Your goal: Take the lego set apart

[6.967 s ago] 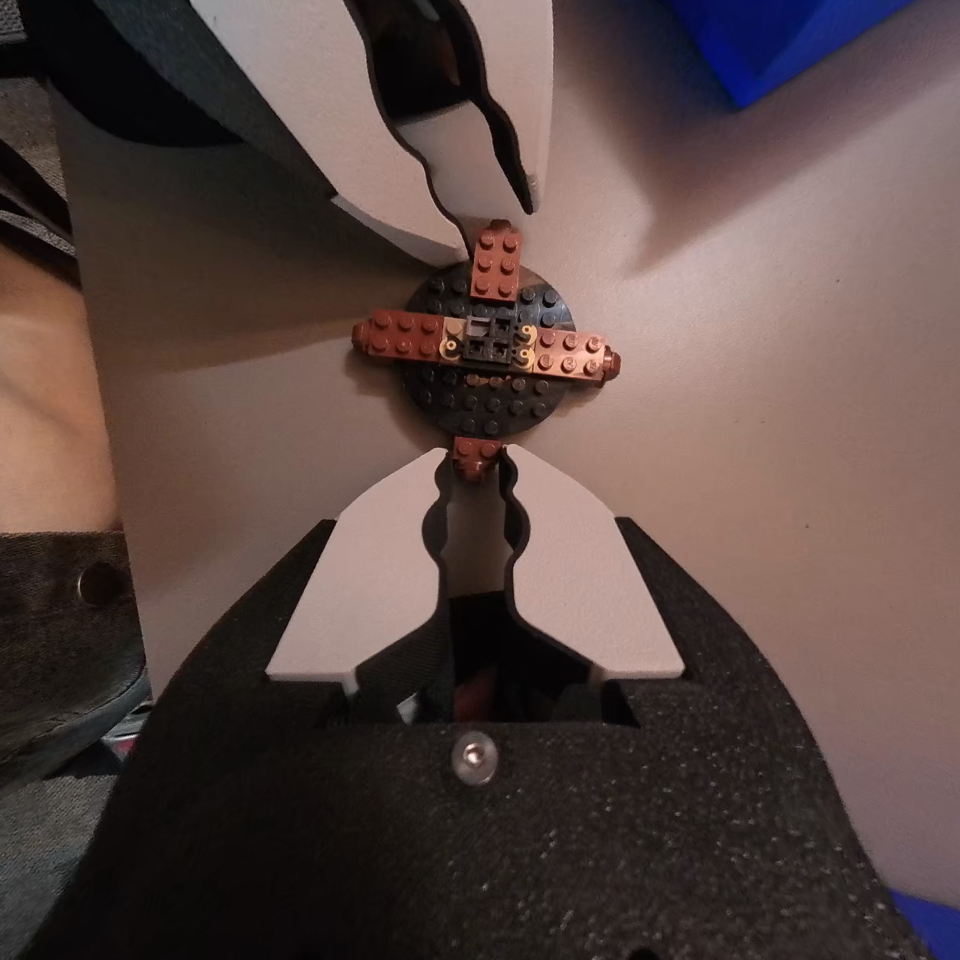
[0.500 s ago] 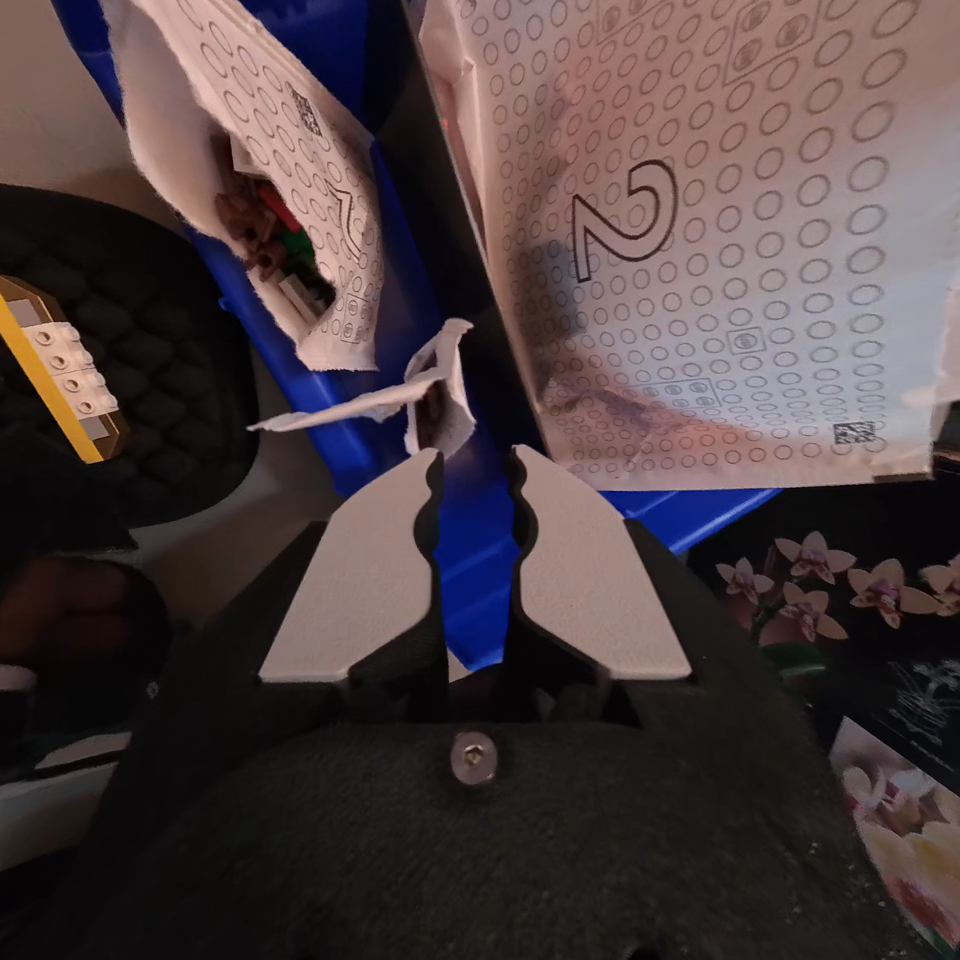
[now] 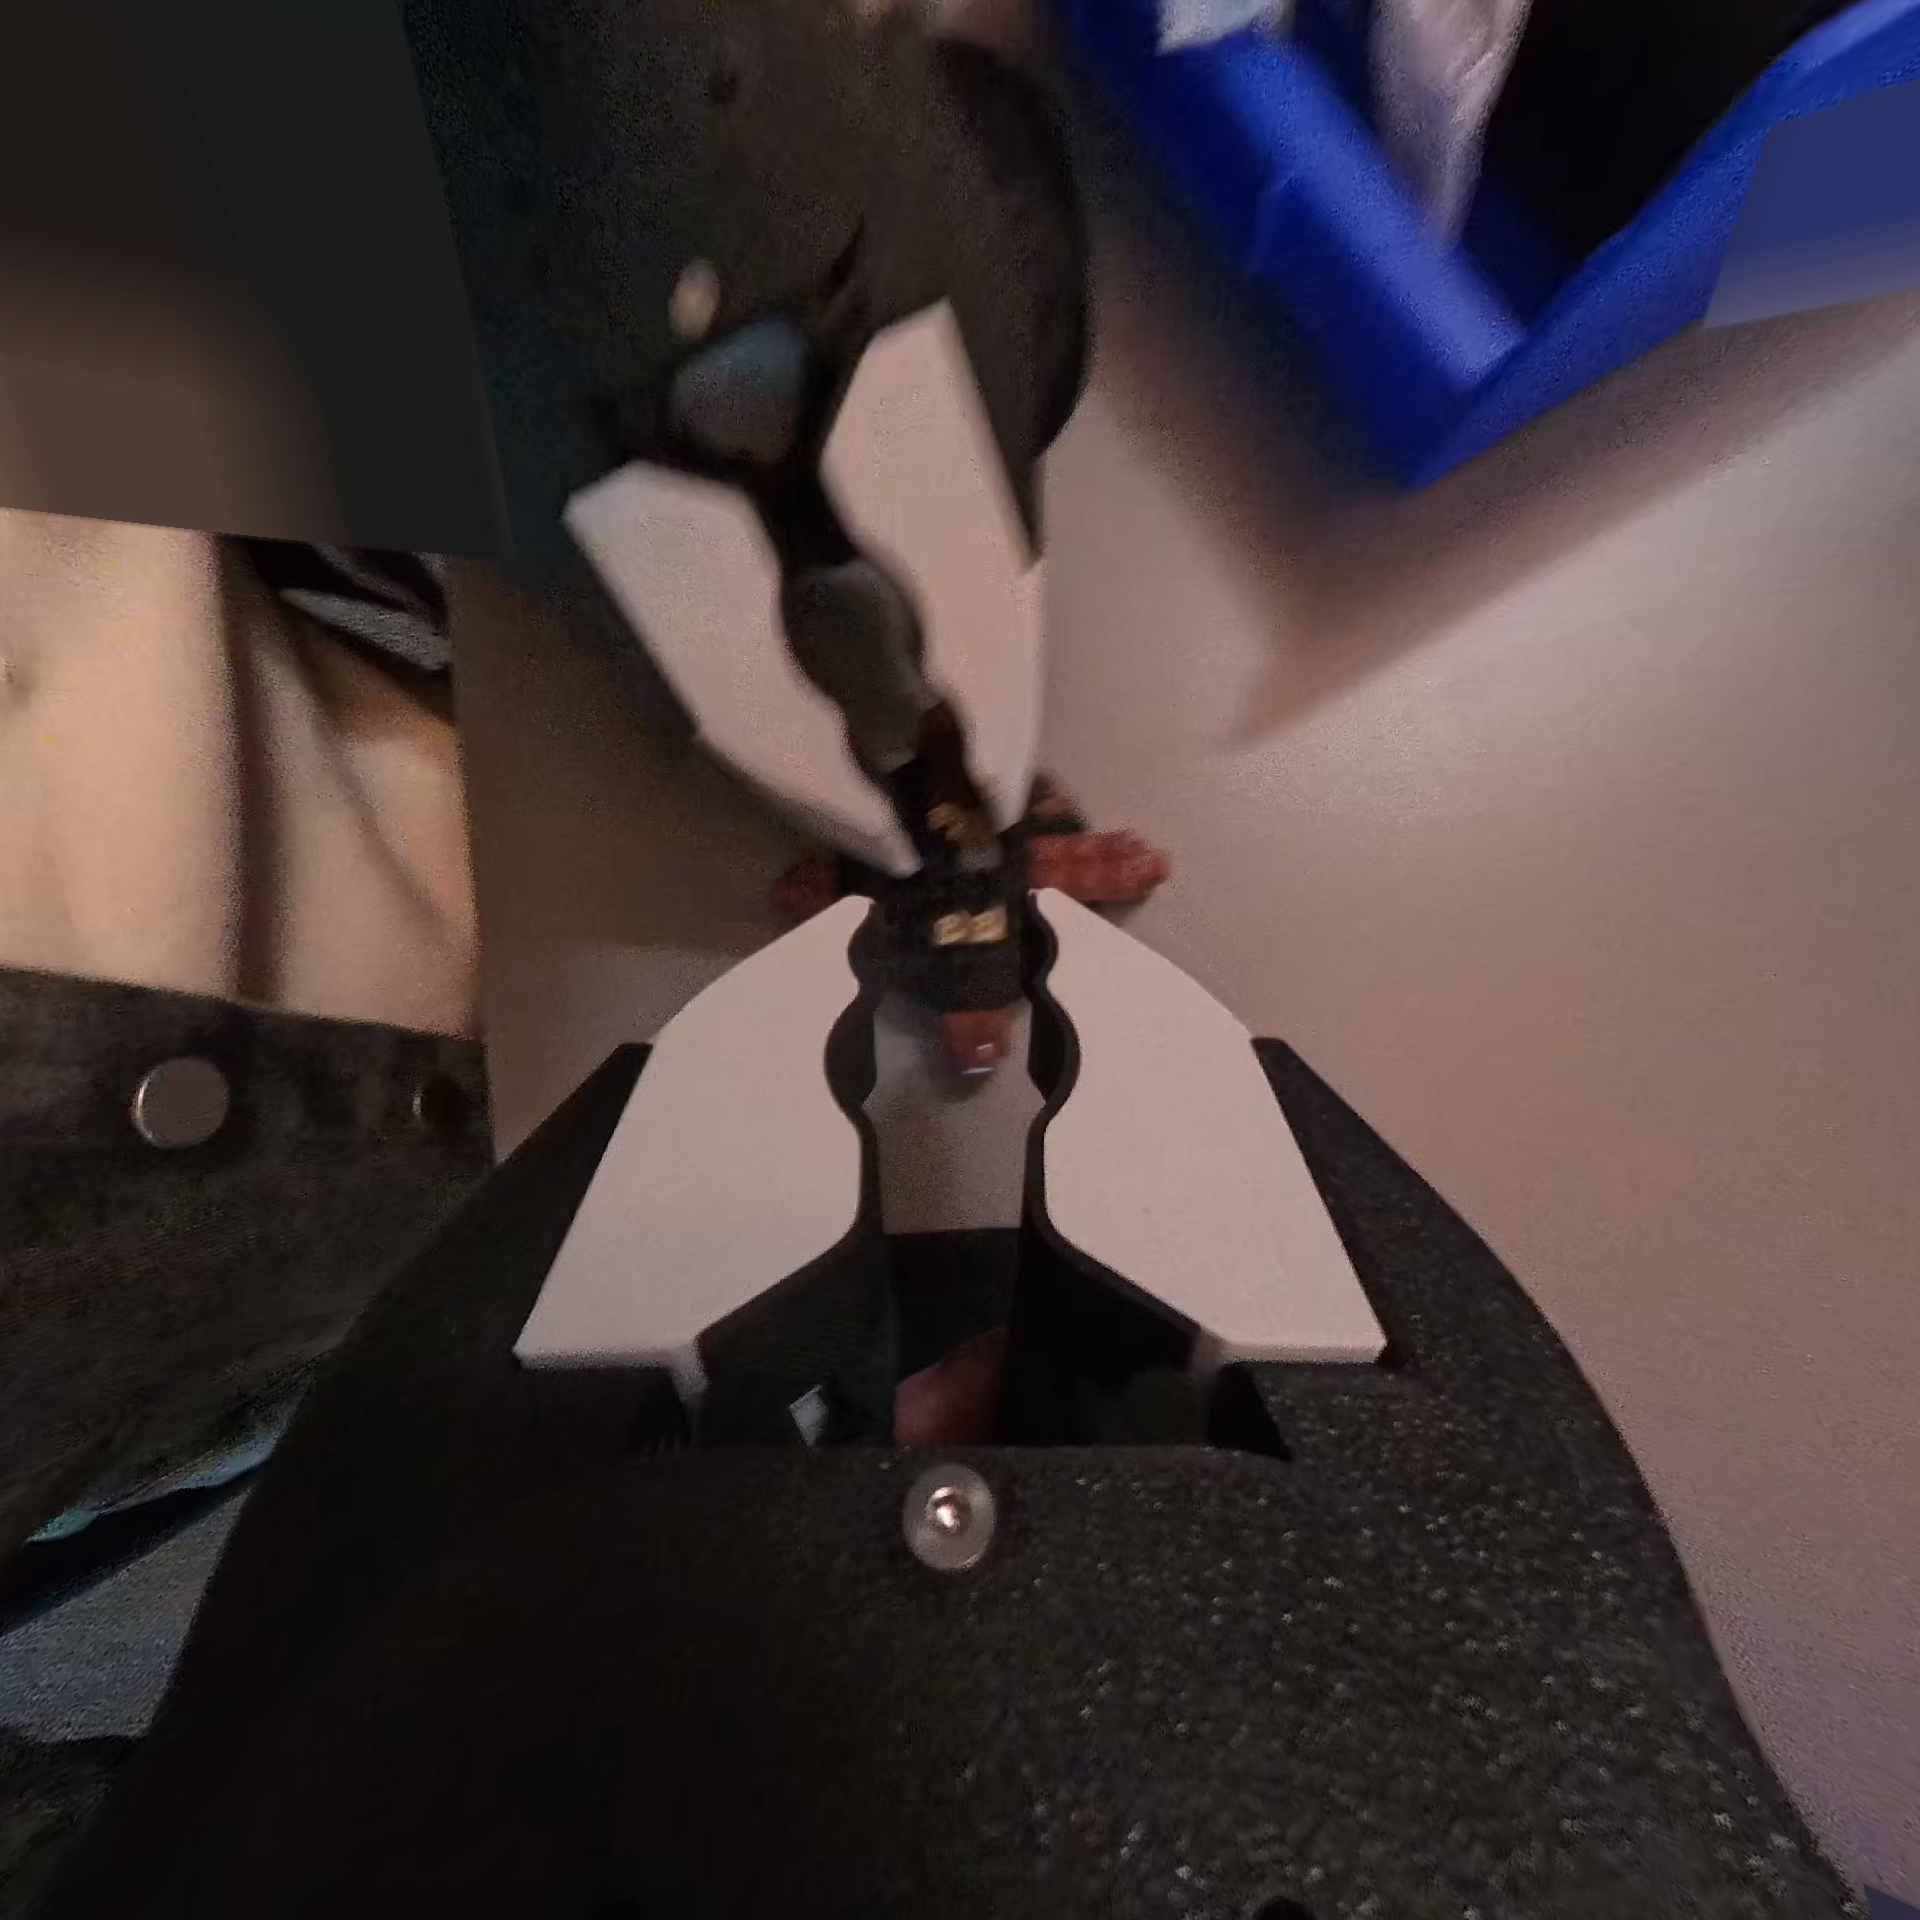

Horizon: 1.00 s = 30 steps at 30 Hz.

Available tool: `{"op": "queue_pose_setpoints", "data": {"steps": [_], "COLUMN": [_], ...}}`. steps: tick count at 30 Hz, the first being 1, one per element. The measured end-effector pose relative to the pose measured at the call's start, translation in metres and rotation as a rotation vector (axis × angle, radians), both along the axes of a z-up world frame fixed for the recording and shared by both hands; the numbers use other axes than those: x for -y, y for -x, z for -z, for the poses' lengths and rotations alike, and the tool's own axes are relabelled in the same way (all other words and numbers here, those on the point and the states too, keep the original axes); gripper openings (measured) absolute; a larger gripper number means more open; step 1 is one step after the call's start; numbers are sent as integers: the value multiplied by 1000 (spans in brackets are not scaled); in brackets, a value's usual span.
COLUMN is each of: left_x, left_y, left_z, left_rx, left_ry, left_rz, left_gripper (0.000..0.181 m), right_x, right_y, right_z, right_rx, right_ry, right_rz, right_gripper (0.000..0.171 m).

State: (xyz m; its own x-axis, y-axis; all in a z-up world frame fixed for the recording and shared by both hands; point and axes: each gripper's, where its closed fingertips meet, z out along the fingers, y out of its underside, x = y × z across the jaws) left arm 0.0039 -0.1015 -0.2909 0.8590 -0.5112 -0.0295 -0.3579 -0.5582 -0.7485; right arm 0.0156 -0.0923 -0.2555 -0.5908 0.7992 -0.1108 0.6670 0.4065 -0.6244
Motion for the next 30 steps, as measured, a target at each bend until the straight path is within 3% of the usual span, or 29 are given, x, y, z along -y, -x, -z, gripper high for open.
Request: {"op": "queue_pose_setpoints", "data": {"steps": [5,12,17,25,30], "left_x": [7,4,5,2,3], "left_y": [-1,2,2,0,0], "left_z": [-5,5,4,5,5], "left_rx": [-88,-76,-101,-17,-3], "left_ry": [7,28,3,24,30], "left_rz": [37,-17,6,42,50], "left_gripper": [20,31,30,14,14], "right_x": [8,8,5,8,8], "right_y": [-2,4,6,9,9], "right_z": [15,34,42,41,41], "right_rx": [-203,-128,-104,-108,-132], "right_ry": [68,-17,-74,-89,-125], "right_rz": [71,35,1,-39,-98], "right_gripper": [19,25,16,15,15]}}
